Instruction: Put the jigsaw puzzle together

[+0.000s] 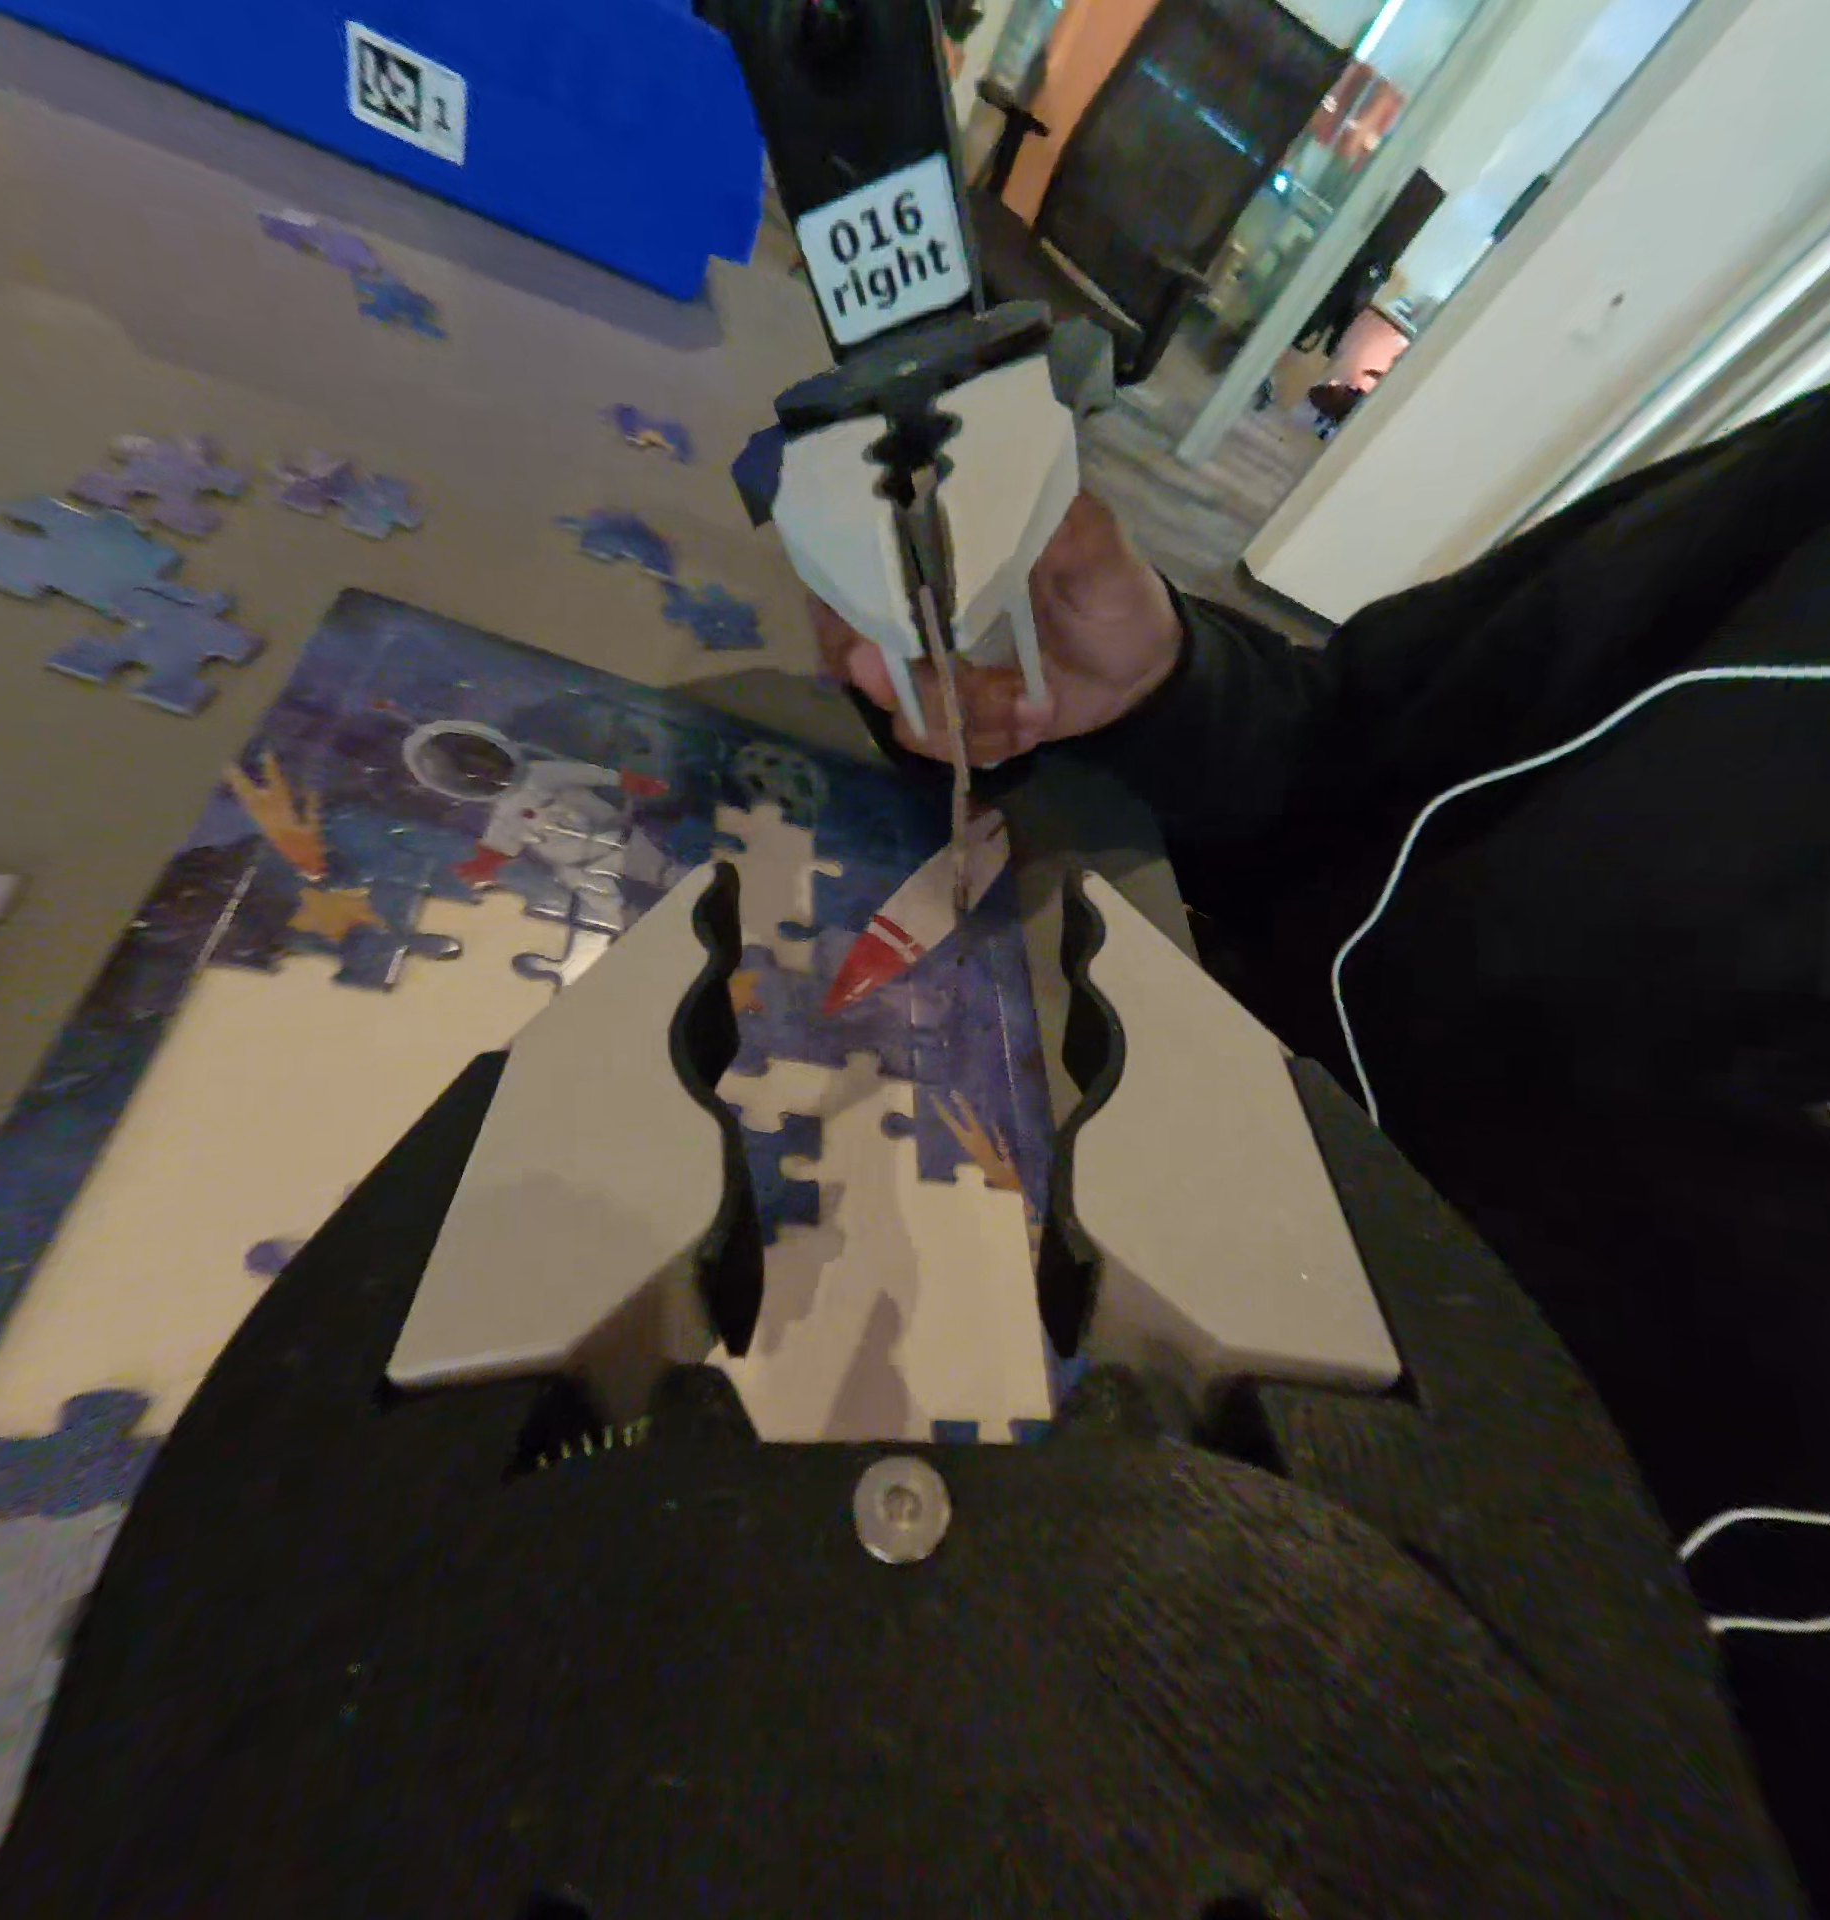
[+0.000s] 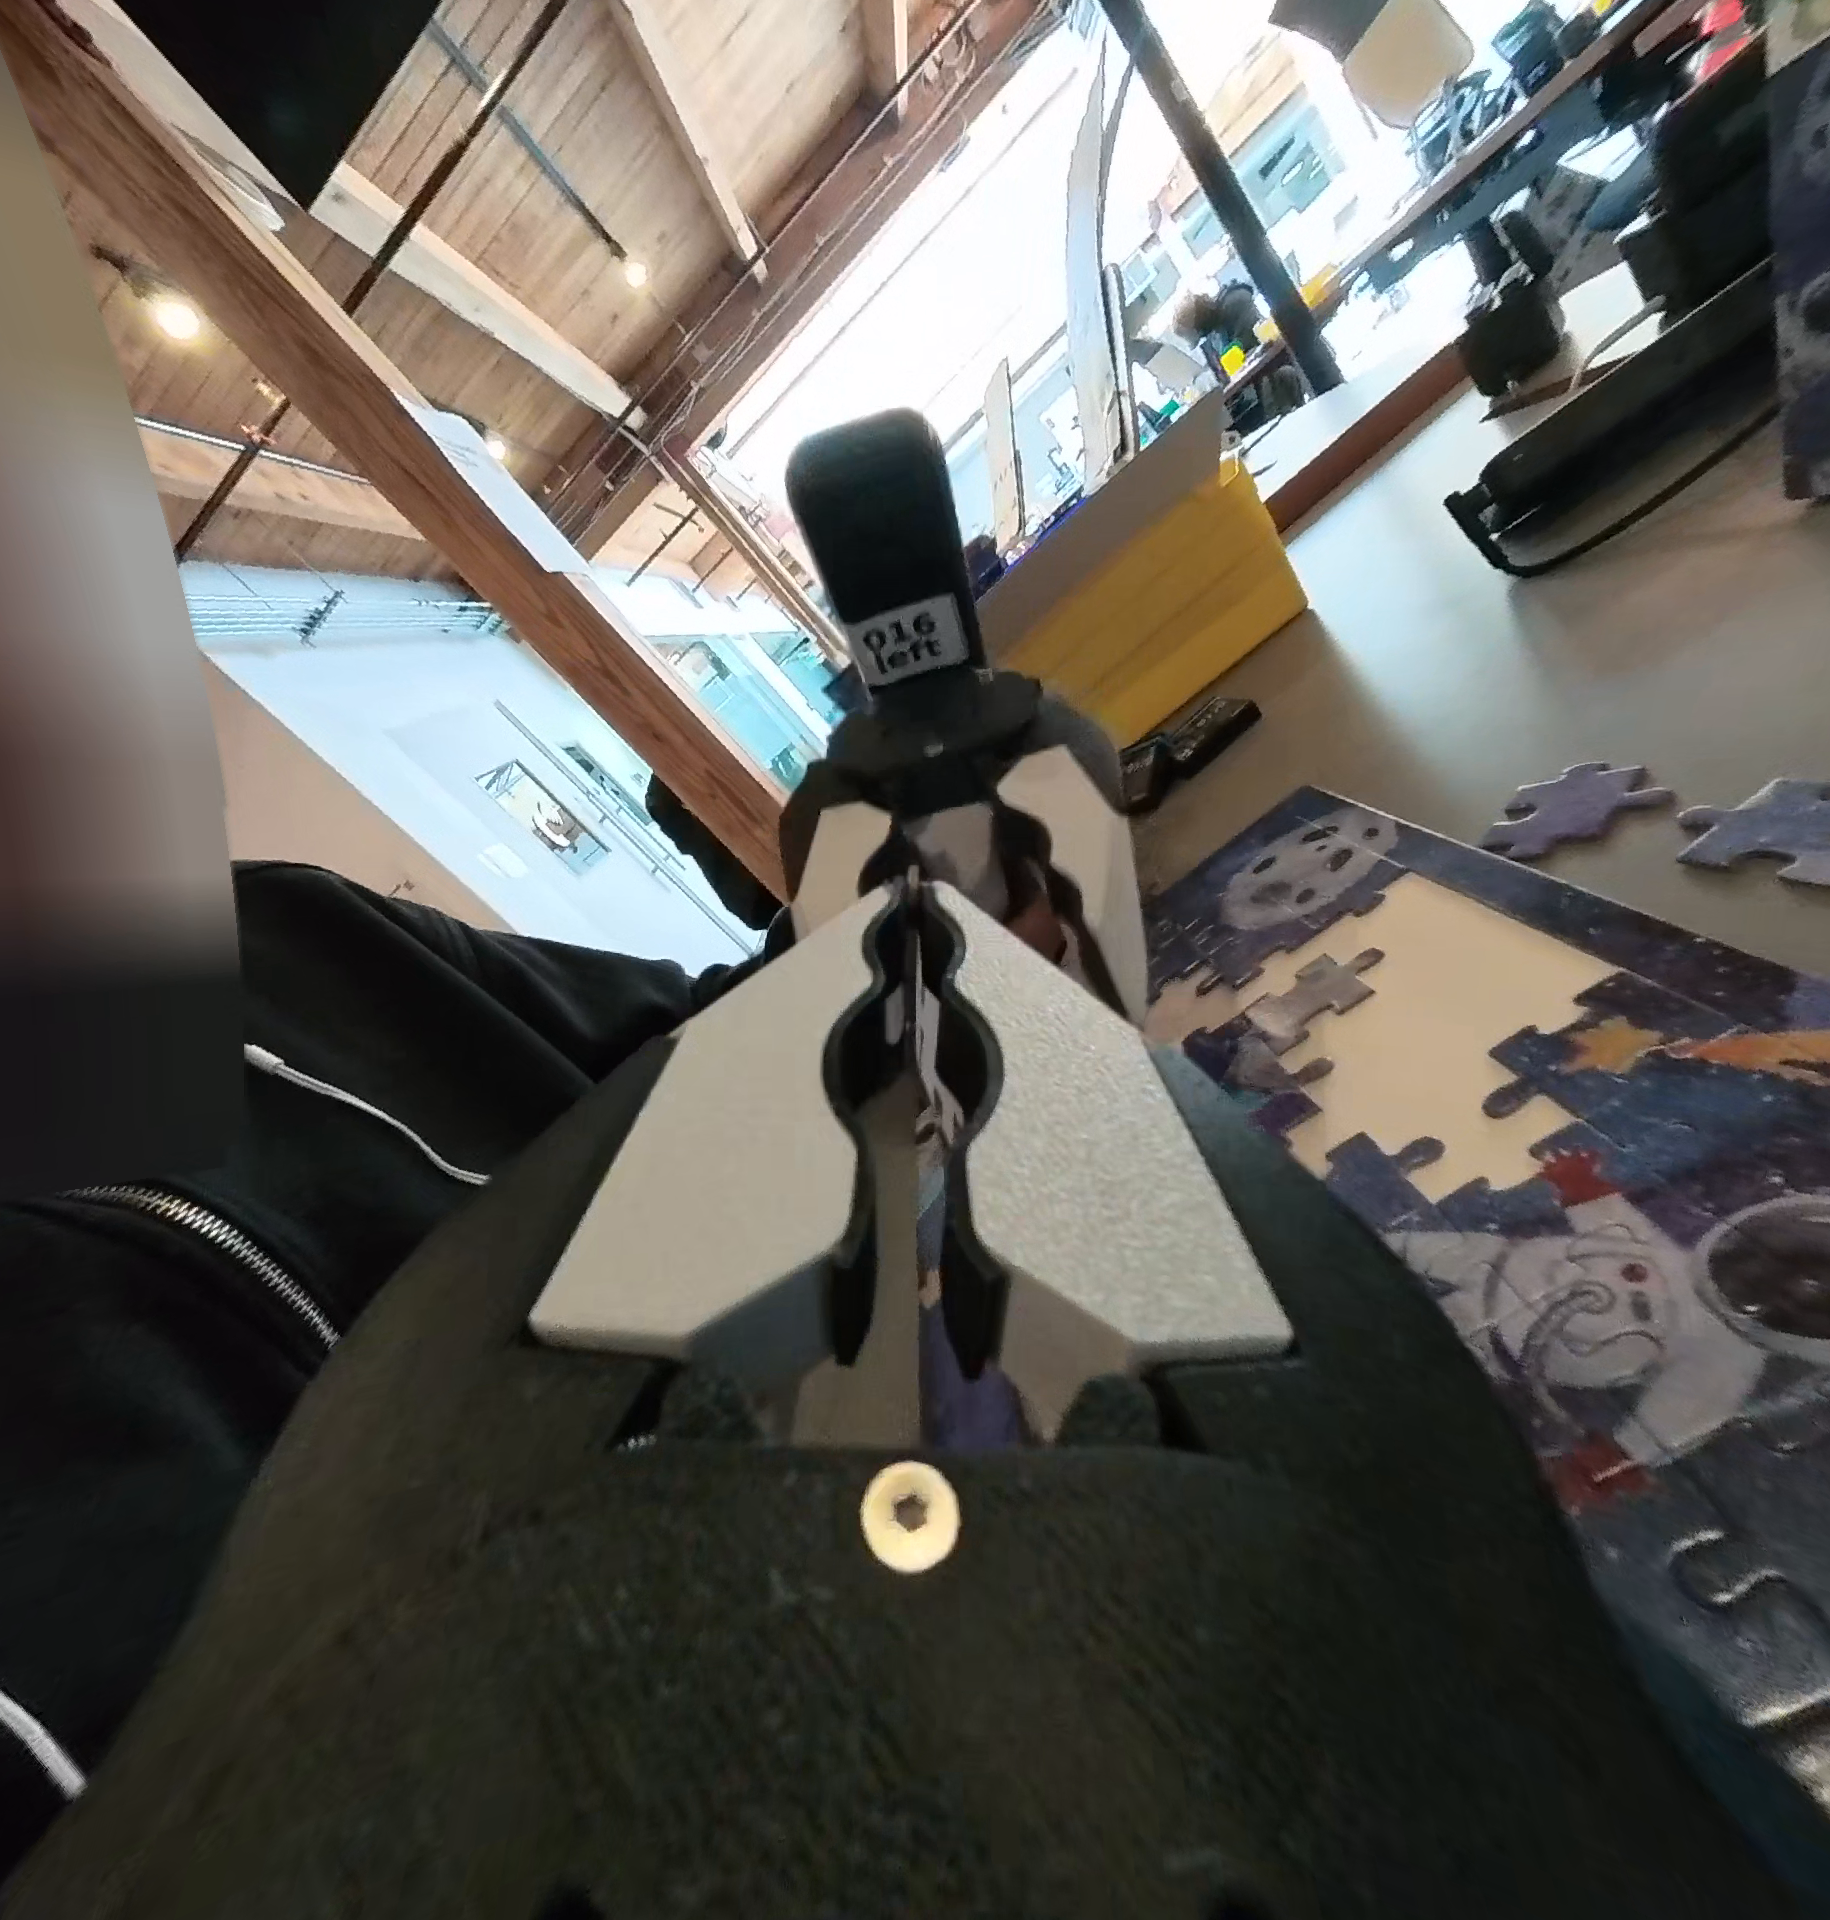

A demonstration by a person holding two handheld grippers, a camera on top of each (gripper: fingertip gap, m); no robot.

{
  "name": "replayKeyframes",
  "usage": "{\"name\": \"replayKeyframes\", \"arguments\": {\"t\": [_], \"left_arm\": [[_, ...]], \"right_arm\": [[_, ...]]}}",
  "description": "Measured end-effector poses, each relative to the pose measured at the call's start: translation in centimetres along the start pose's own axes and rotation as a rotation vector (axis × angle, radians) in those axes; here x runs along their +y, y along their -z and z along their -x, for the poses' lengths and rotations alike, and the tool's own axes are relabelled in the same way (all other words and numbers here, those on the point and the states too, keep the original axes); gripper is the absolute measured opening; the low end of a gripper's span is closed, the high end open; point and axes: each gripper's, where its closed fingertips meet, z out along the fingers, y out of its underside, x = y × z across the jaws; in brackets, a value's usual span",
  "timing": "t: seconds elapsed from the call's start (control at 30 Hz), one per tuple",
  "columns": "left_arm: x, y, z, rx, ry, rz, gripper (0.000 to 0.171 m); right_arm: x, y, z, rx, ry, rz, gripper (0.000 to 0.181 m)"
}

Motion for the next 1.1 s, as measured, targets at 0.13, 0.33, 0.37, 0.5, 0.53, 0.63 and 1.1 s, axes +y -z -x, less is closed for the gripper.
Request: {"name": "replayKeyframes", "arguments": {"t": [0.13, 0.33, 0.37, 0.5, 0.53, 0.63, 1.1], "left_arm": [[1.1, -1.5, -0.8, 0.04, 0.016, 0.052, 0.034], [-0.6, -0.2, -0.4, 0.066, 0.067, -0.053, 0.002], [-1.0, 0.4, -0.1, 0.066, 0.084, -0.086, 0.0], [-2.2, 2.1, 0.6, 0.085, 0.147, -0.178, 0.0], [-2.3, 2.3, 0.7, 0.087, 0.152, -0.185, 0.001], [-2.0, 2.2, 0.9, 0.071, 0.145, -0.172, 0.0], [-1.0, 0.9, 0.6, 0.09, 0.155, -0.12, 0.009]], "right_arm": [[-0.6, 0.2, 0.0, 0.0, -0.009, -0.037, 0.0], [-1.0, 0.8, -0.3, 0.016, -0.017, -0.061, 0.0], [-1.0, 0.9, -0.4, 0.02, -0.02, -0.062, 0.0], [-1.1, 1.2, -0.5, 0.029, -0.024, -0.066, 0.0], [-1.1, 1.2, -0.5, 0.033, -0.023, -0.062, 0.0], [-0.9, 1.2, -0.6, 0.039, -0.021, -0.047, 0.0], [-1.0, 1.6, -0.5, 0.033, -0.044, -0.042, 0.0]]}}
